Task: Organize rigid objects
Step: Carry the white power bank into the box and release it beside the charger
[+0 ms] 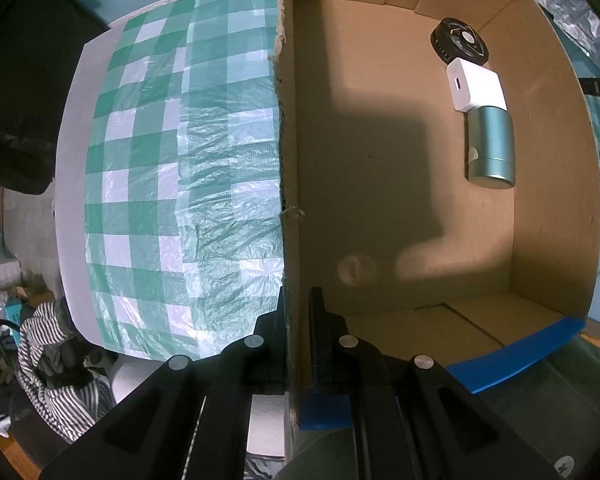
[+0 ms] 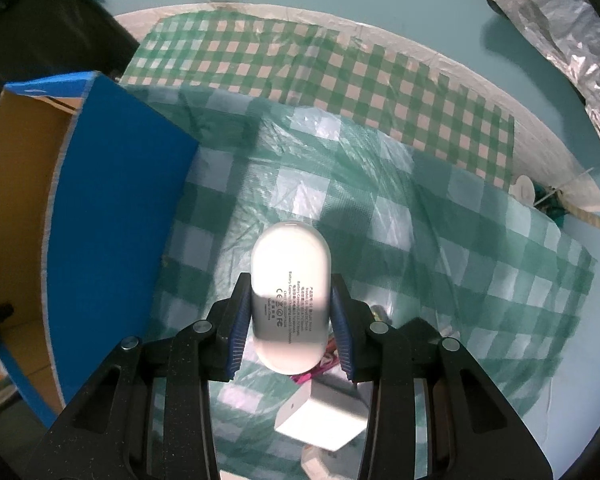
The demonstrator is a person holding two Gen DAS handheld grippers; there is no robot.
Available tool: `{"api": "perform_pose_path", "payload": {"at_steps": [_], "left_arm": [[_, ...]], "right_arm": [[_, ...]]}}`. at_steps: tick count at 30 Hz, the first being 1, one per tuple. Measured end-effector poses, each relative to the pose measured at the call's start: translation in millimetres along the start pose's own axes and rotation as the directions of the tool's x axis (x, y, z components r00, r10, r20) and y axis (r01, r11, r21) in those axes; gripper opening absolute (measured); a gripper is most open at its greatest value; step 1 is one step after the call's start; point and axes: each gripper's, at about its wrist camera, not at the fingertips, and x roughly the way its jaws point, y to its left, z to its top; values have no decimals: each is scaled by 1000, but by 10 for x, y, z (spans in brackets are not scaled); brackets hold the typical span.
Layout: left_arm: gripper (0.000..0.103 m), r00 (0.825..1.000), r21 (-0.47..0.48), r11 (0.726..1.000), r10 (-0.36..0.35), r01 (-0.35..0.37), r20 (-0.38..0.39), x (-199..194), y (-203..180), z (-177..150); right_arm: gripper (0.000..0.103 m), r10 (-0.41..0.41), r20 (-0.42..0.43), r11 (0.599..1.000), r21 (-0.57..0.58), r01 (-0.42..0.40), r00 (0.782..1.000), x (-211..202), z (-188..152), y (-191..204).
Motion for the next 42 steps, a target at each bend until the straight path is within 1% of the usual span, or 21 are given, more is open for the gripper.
{"api": "perform_pose_path", "payload": {"at_steps": [10,24,30,42], "left_arm": [[7,1000,-9,1000,-8,8,3,-10,8,-10],[7,1000,-18,1000,-14,14,10,-19,45,-48],[7,1000,-18,1000,-15,15,15,-12,52,-67],[7,1000,-16,1000,-15,16,15,-18,62,-84]], "right_arm": [[37,36,55,998,-44,-33,998,-413,-40,262],[37,72,106,983,-178,-52,992,-800,38,817],[37,75,108,971,-234,-48,991,-810,117,1041],[37,71,73,955,-294,-47,995,-587,258,1393]]}}
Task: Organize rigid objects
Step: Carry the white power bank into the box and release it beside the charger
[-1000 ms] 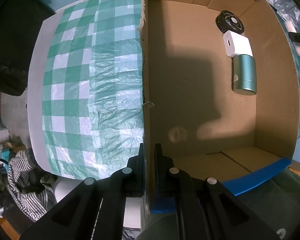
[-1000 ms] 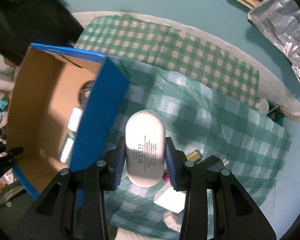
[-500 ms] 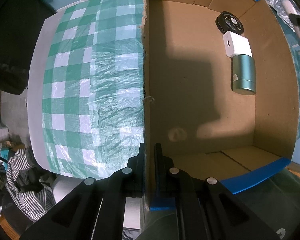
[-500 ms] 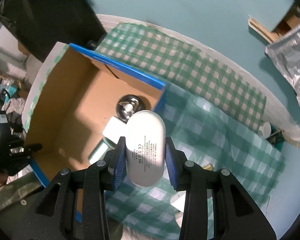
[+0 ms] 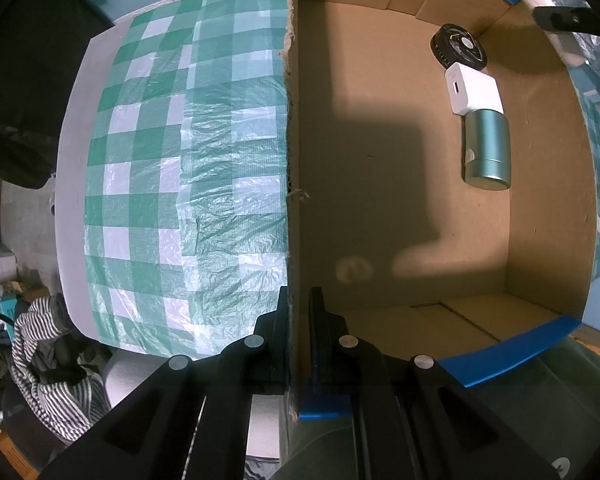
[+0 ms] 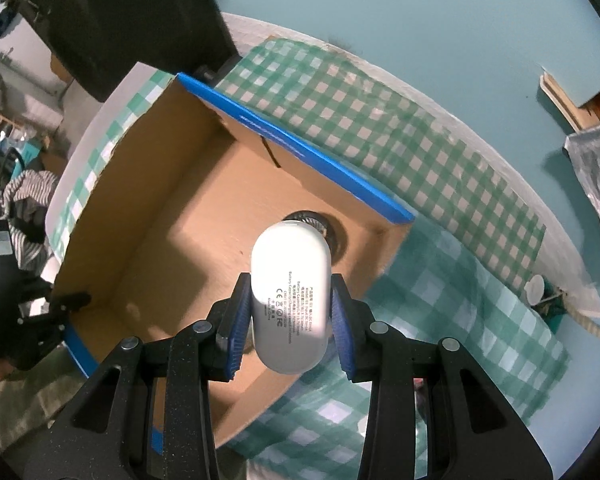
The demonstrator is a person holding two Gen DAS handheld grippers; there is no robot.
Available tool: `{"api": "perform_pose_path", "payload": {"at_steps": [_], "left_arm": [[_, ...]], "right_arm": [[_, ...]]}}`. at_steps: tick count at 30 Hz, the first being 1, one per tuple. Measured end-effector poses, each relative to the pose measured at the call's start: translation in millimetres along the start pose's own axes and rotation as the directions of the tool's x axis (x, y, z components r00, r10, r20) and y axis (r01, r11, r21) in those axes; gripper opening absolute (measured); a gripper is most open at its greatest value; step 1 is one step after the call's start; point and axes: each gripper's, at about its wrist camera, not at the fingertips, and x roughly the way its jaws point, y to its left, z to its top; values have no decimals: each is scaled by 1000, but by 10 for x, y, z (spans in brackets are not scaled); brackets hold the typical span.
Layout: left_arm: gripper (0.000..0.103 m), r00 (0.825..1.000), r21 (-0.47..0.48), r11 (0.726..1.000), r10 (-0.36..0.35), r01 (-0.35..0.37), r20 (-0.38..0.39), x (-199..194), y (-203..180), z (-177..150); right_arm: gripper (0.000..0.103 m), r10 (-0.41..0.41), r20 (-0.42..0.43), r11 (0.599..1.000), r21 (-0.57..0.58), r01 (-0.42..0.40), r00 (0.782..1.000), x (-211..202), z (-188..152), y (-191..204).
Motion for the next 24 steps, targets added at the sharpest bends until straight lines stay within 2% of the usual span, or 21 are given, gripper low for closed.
{"api": "perform_pose_path", "payload": {"at_steps": [12,24], "left_arm": [[7,1000,-1,1000,0,0,1,-10,2,-3],[7,1000,3,1000,-1,1,-5,7,2,-9]], "right_arm": [[37,-30,-43,1000,5,30,999,287,60,35],[37,-22,-53,999,23,23,998,306,-30,-16]]}}
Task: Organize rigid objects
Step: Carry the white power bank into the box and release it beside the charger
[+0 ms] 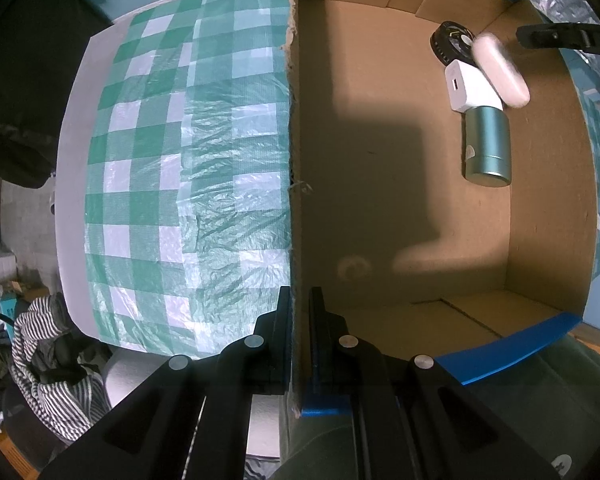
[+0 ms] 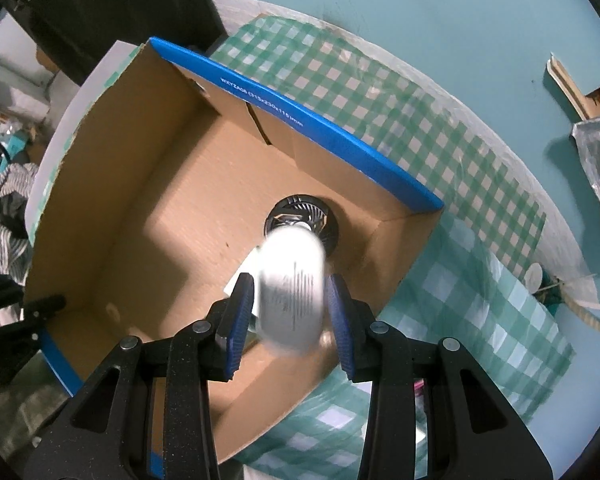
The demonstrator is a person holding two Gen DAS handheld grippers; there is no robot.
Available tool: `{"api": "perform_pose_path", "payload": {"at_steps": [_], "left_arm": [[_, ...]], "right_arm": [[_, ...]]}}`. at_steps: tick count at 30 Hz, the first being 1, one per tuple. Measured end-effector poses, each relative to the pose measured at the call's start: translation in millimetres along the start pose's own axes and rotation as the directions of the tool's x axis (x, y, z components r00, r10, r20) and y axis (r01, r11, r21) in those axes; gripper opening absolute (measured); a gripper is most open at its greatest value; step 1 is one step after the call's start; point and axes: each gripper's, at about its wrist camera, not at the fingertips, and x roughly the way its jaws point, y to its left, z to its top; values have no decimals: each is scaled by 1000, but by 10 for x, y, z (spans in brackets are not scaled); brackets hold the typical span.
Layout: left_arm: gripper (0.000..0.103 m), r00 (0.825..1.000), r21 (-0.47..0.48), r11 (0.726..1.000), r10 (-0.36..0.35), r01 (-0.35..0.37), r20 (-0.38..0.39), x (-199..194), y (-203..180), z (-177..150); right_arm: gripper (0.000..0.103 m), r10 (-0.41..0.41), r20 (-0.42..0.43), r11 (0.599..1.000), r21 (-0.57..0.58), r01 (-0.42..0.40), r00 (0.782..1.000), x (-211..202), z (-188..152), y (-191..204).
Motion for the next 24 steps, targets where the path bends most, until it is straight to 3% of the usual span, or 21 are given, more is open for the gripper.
{"api": "perform_pose_path", "payload": {"at_steps": [14,24], "left_arm": [[7,1000,-4,1000,-10,10,5,12,-16,-24],[7,1000,12,1000,-13,13,3,-8,-4,10]], "right_arm": [[49,8,68,1000,26,-9,998,-330,-57,0],[49,-4,106,998,69,-4,994,-606,-165,-105]]}}
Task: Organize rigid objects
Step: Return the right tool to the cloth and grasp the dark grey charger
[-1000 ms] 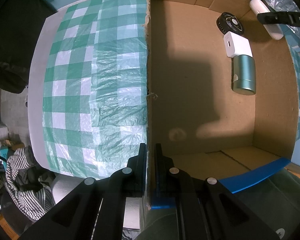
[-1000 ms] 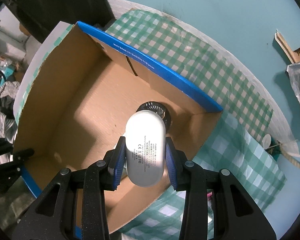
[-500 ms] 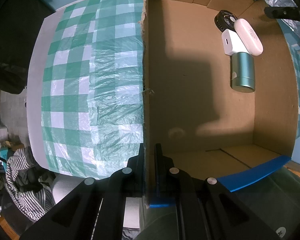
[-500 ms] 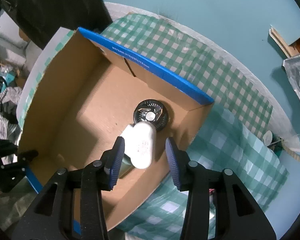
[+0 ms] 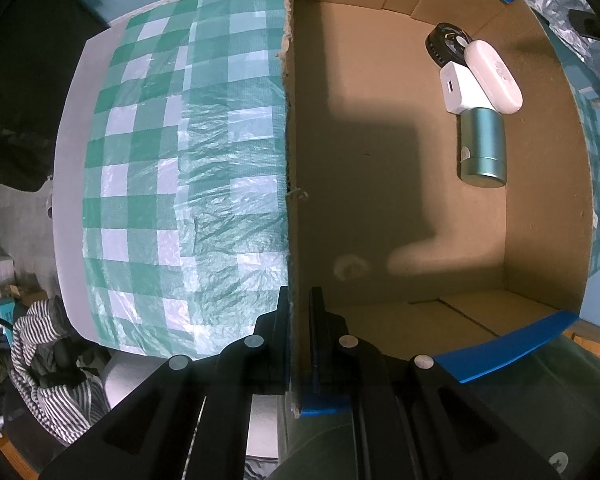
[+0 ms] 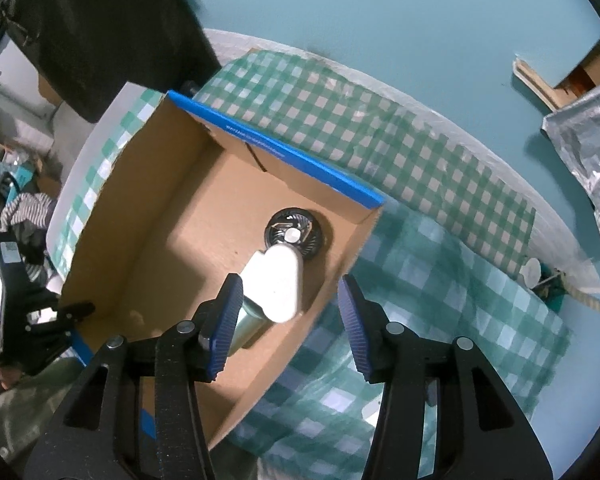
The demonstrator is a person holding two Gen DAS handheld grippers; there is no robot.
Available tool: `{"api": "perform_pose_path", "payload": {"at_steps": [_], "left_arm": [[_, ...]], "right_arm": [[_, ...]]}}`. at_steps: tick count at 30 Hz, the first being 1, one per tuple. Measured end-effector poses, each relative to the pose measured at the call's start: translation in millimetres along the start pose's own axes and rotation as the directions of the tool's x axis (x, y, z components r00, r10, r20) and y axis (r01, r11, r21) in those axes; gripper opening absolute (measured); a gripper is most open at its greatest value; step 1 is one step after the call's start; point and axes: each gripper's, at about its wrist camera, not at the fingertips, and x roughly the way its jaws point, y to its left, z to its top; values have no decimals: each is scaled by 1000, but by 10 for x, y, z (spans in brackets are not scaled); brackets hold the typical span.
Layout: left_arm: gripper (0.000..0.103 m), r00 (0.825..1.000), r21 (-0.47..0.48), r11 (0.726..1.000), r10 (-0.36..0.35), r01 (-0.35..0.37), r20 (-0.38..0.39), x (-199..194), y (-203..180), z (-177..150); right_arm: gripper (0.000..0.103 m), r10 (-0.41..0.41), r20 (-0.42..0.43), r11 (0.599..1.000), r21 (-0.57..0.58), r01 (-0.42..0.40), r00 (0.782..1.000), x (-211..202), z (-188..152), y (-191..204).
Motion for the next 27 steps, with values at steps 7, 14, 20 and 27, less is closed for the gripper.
{"api": "perform_pose_path", "payload": {"at_steps": [7,14,20,27], "left_arm": [[7,1000,5,1000,3,-3,-6,-4,-22,35],[7,1000,15,1000,6,-6,-7,-25,-37,90],[7,1000,22,1000,9,-8,-6,-49,-57,132],[7,1000,25,1000,12,-12,-6,-72,-82,153]], "right_arm": [[51,-28,14,998,62,27,1000,-172,-137,-180],[52,-35,11,987,156,33,999,-249,-347,-489],[52,-40,-7,968,246,41,999,-221,-550,-746],[53,-45,-48,941,332,59,998,-91,-772,-1035]]}}
